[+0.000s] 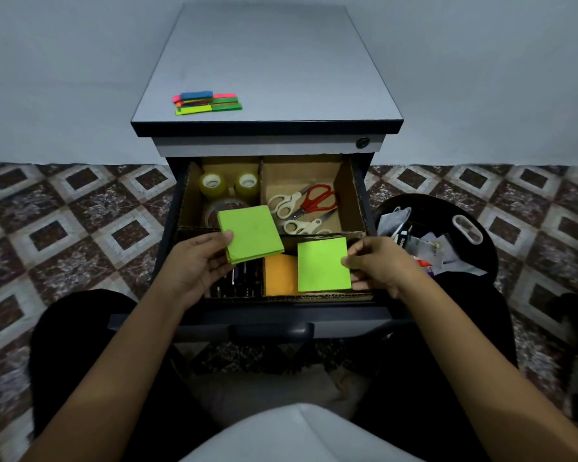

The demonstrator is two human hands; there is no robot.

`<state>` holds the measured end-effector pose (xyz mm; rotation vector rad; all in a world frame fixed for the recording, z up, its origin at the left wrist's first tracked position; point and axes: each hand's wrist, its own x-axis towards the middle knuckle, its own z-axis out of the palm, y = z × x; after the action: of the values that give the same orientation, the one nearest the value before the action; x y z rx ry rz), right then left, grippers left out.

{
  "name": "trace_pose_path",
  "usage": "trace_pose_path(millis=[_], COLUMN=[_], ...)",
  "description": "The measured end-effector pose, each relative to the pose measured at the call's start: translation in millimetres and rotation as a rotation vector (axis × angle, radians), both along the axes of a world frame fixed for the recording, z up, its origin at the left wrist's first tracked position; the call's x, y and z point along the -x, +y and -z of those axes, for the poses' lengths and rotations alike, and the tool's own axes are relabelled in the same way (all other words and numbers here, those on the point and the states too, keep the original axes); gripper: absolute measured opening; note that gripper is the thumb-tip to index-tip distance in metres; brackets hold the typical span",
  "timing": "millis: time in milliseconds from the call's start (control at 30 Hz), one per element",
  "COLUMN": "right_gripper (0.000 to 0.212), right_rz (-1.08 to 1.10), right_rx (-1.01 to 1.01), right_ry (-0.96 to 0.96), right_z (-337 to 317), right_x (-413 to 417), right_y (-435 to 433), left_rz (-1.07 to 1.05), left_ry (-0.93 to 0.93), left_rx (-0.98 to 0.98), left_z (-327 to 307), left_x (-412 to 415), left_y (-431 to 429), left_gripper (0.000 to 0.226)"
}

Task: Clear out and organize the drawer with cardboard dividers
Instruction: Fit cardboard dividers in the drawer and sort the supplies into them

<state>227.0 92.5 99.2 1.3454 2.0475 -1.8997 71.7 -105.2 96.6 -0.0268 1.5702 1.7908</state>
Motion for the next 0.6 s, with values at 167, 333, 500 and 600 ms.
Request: trace_pose_path(millis=[167, 333, 500, 600], right_gripper=[0.024, 0.016, 0.031, 0.027], right_rz=[-0.067, -0.273, -0.446, -0.475], right_rx=[-0.026, -0.475, -0.876, -0.882], right_ry=[0.006, -0.128, -0.200, -0.122], right_z=[22, 37, 31, 31], right_x=[20, 32, 34, 35], right_y=[-19, -27, -36, -35], left_rz=[-0.013, -0.014, -0.011, -0.007], left_ry=[-0.013, -0.007, 0.001, -0.004], left_rx=[-0.012, -0.006, 0.007, 0.008], left_z=[1, 2, 3, 4], left_x=[1, 2, 3, 4], left_y=[0, -2, -5, -6], left_gripper=[0.010, 0.012, 0.012, 0.011])
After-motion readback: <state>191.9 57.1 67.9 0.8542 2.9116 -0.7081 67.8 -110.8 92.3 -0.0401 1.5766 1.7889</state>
